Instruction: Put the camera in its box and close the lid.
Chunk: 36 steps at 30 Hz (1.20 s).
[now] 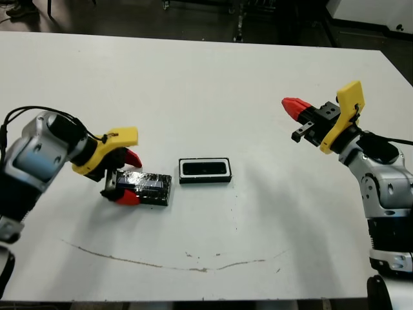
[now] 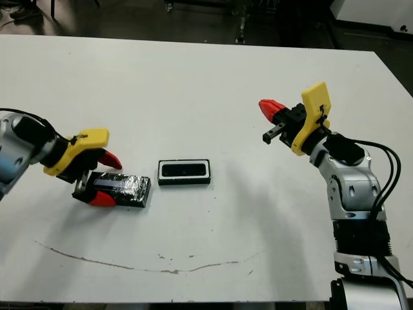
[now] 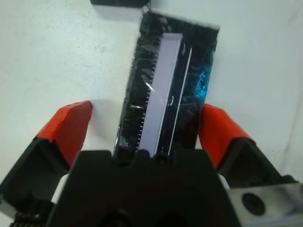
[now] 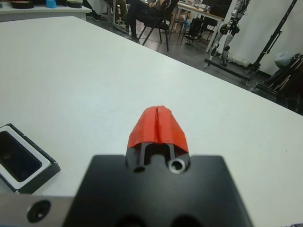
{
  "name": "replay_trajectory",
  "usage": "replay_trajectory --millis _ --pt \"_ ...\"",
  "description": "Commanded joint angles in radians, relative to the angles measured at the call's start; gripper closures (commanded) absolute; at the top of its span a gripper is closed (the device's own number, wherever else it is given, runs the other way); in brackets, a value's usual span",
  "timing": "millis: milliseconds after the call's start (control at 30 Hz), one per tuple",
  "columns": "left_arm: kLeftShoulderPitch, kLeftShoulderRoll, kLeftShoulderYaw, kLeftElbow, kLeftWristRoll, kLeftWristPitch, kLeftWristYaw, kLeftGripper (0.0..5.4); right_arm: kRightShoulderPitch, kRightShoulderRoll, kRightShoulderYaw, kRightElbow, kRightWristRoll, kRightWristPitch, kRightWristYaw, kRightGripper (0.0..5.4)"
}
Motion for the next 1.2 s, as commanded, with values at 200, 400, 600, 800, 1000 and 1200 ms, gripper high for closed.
replay_trajectory --millis 200,400,600,800,1000,1200 --pt "0.060 0.004 -0.015 0.035 0.024 -0.044 0.029 1.64 0.018 -0.018 -0.001 -0.004 0.003 0.025 0.000 5.40" --pt "0.053 -0.001 -0.031 0.061 0.009 -0.023 0.002 2.22 0.018 -0.017 -0.003 0.006 0.007 0.013 0.008 5.40" --pt "0.047 0.005 -0.044 0.063 0.023 -0.034 0.007 2.22 0.019 -0.018 0.000 0.006 0.000 0.018 -0.002 5.40" --pt "-0.002 -0.004 -0.048 0.128 0.019 -0.025 -0.005 2.22 0.017 -0.019 0.002 0.012 -0.001 0.023 -0.003 5.40" --pt "-0.127 -0.045 -0.022 0.351 -0.009 -0.099 -0.067 2.22 0.012 -0.017 0.005 0.027 0.000 0.019 0.003 5.40" --pt "-0.236 -0.082 0.025 0.543 -0.011 -0.182 -0.078 2.22 0.011 -0.016 0.008 0.025 -0.001 0.032 -0.007 5.40"
